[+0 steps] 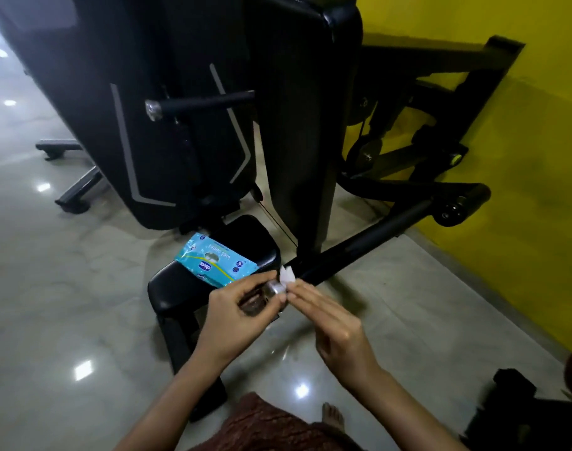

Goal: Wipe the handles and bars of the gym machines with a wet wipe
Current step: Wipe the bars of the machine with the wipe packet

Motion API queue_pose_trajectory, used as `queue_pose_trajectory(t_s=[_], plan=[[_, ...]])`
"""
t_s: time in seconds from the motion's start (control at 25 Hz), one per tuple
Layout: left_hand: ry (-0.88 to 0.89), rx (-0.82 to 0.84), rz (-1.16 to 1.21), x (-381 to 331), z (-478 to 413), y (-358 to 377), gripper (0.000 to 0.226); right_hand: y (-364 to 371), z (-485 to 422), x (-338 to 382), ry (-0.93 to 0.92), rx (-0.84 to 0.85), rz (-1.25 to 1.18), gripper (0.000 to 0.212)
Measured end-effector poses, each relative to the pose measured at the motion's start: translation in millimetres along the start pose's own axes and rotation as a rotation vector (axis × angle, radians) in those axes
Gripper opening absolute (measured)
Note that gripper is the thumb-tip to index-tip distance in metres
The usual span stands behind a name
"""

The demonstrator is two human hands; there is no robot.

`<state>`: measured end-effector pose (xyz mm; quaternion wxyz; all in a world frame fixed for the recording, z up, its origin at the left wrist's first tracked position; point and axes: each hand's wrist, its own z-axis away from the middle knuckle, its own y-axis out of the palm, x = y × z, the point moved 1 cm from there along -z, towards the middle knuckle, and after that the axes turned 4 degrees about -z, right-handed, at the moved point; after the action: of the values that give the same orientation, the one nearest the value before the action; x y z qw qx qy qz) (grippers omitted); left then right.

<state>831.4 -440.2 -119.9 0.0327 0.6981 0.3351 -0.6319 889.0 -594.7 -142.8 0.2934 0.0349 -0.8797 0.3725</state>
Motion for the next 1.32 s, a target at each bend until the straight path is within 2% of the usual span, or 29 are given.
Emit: queue_pose_trajectory(t_s=[0.08,0.24,0.28,0.36,0.4,0.48,0.6,0.76,0.84,0.88,1.0,1.16,1.24,1.32], plan=[[0.013,-0.067,-0.041,-2,5,4,0.041,-20,11,-19,-0.015,-0.015,0.050,0.047],[-0.054,-0.278,-0.102,-17,16,27,0.036,-65,-7,-41,0.076,-0.296,-0.004,0.044],[-0.062,-0.330,-0.134,-19,18,32,0.036,-62,-18,-40,0.047,-0.288,-0.032,0.042],[-0.068,-0.402,-0.223,-23,19,39,0.037,-41,-35,-33,-0.027,-0.059,-0.070,0.046],[-0.063,-0.418,-0.278,-25,20,40,0.037,-28,-36,-31,-0.084,0.084,-0.029,0.051],[-0.023,-0.422,-0.387,-28,22,43,0.037,-17,-31,-40,-0.225,0.224,0.109,0.057],[0.090,-0.425,-0.540,-26,23,48,0.036,-38,-35,-72,-0.260,0.212,0.182,0.054],[0.225,-0.411,-0.649,-18,19,55,0.035,-81,-26,-117,0.077,0.040,0.203,0.061],[0.264,-0.416,-0.697,-18,17,61,0.036,-82,-27,-112,0.166,-0.022,0.202,0.058],[0.275,-0.429,-0.726,-18,17,63,0.036,-74,-32,-101,0.155,-0.012,0.185,0.057],[0.310,-0.449,-0.846,-20,12,66,0.034,-39,-40,-71,-0.060,0.139,0.131,0.041],[0.386,-0.411,-0.943,-24,5,85,0.032,-51,-48,-97,-0.236,0.250,0.069,0.036],[0.375,-0.407,-0.979,-27,-4,102,0.032,-76,-45,-131,-0.217,0.237,0.051,0.047],[0.343,-0.426,-0.999,-31,-12,120,0.033,-110,-41,-177,-0.106,0.202,0.109,0.056]])
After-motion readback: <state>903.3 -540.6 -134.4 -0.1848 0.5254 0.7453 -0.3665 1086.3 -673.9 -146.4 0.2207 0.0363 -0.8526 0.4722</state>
